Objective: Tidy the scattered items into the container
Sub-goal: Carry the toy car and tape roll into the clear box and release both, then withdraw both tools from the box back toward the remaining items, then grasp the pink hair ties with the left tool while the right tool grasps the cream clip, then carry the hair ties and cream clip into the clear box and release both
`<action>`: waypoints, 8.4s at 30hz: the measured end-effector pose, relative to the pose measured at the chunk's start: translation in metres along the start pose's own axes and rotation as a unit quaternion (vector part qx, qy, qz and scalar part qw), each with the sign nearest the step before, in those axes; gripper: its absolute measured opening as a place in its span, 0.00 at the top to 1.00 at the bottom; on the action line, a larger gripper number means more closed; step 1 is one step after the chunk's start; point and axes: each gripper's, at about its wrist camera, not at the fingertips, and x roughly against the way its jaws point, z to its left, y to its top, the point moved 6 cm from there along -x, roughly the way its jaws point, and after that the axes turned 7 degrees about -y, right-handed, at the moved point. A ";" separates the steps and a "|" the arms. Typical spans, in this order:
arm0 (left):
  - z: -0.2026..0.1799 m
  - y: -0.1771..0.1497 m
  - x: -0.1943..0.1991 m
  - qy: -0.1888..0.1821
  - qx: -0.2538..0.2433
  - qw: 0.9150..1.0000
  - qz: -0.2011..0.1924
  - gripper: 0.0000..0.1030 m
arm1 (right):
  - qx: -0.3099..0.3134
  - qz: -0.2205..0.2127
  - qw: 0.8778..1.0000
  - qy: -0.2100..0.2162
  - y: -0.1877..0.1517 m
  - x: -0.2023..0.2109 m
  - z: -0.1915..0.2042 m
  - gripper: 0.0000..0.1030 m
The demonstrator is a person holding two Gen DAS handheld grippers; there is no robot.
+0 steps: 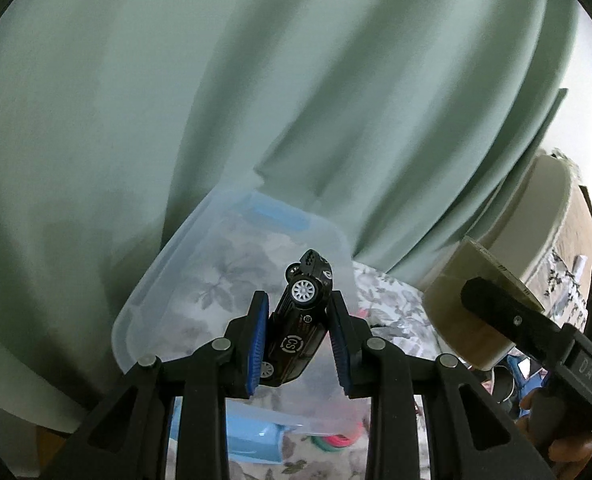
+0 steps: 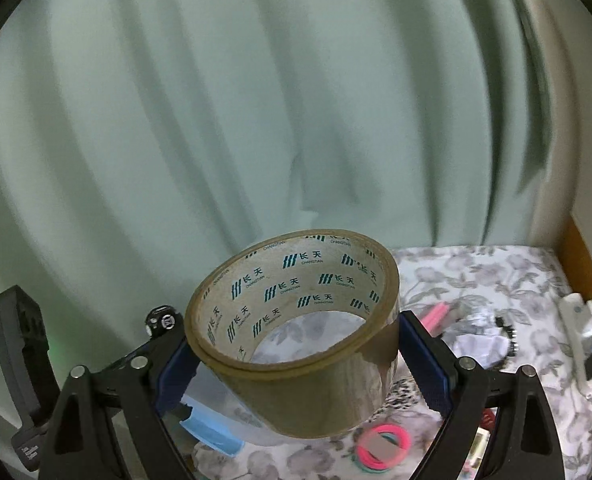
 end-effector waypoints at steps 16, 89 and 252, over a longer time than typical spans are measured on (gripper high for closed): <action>0.042 -0.015 -0.037 0.029 0.039 0.998 0.042 0.70 | 0.032 0.079 0.996 0.031 -0.035 -0.069 0.038 0.09; -0.152 -0.109 -0.088 0.003 -0.175 0.976 0.126 0.03 | -0.183 0.064 0.979 -0.070 -0.117 0.036 -0.218 0.00; -0.013 0.027 -0.034 0.043 0.119 0.991 -0.047 0.29 | -0.119 -0.037 0.990 0.063 -0.002 0.014 -0.042 0.51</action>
